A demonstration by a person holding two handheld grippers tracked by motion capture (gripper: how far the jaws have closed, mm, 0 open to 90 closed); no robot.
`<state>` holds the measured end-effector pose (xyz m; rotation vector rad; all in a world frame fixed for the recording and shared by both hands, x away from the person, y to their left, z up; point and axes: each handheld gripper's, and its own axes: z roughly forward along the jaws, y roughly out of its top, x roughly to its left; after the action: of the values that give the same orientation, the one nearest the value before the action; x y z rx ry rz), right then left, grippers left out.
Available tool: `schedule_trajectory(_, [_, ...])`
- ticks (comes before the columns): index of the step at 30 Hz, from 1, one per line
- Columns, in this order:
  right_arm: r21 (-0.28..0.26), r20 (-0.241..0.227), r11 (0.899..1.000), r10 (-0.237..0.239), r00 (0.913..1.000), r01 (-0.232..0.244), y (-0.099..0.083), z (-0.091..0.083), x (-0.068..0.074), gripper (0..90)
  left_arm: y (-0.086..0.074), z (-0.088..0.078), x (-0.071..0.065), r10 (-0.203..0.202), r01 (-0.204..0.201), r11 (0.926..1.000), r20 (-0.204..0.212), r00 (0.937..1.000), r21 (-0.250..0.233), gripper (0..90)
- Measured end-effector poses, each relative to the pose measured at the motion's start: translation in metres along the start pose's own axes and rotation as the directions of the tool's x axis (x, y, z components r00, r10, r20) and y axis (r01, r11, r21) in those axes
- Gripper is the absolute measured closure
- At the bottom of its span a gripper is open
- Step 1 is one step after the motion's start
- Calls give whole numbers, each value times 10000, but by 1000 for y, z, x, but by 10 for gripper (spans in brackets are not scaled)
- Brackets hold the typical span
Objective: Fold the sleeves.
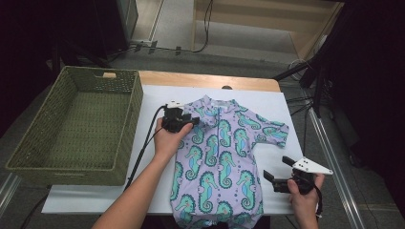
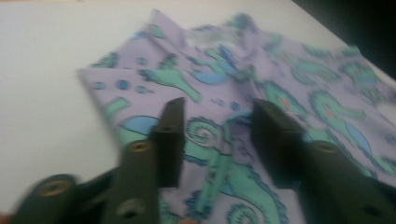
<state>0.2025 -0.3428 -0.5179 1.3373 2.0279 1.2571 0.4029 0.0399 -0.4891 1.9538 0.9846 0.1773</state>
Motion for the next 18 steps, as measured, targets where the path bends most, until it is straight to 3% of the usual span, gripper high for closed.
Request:
schedule_trajectory(2, [-24, -14, 10000, 9, 10000, -9, 0, 0, -1, 0, -3, 3, -9, 609, -615, 9968, 139, 9980, 508, 710])
schedule_trajectory(3, [-37, -25, 10000, 13, 10000, -13, 0, -1, -1, 0, -5, 4, -11, 789, -807, 9937, 253, 9966, 782, 710])
schedule_trajectory(5, [-19, -23, 10000, 38, 10000, -38, 0, -1, 0, 0, -12, 9, -15, 1192, -1282, 9798, 669, 9906, 1533, 658])
schedule_trajectory(7, [-15, -29, 10000, 6, 10000, -6, 0, -1, 0, 0, -17, 9, -18, 1549, -1679, 9702, 854, 9842, 1749, 577])
schedule_trajectory(9, [-37, -37, 10000, 18, 10000, -18, 0, -1, 0, 0, -19, 4, -17, 1445, -1597, 9762, 1085, 9835, 1471, 531])
schedule_trajectory(10, [-29, -31, 10000, 42, 10000, -42, 0, -1, 0, 0, -18, 0, -14, 1165, -1299, 9844, 1139, 9866, 1184, 530])
schedule_trajectory(12, [-9, -10, 10000, 64, 10000, -64, 0, -1, 0, 0, -18, -7, -10, 773, -828, 9937, 731, 9943, 749, 578])
schedule_trajectory(13, [-34, -16, 10000, 42, 10000, -42, 0, -1, 0, 0, -18, -8, -8, 648, -690, 9949, 569, 9963, 739, 658])
schedule_trajectory(15, [-4, 0, 10000, 4, 10000, -4, 0, 0, 0, 0, -19, -7, -6, 571, -593, 9945, 279, 9980, 865, 733])
schedule_trajectory(18, [-13, 6, 10000, -51, 10000, 51, 0, 0, 0, 0, -24, -1, -5, 660, -655, 9906, -2, 9978, 1202, 766])
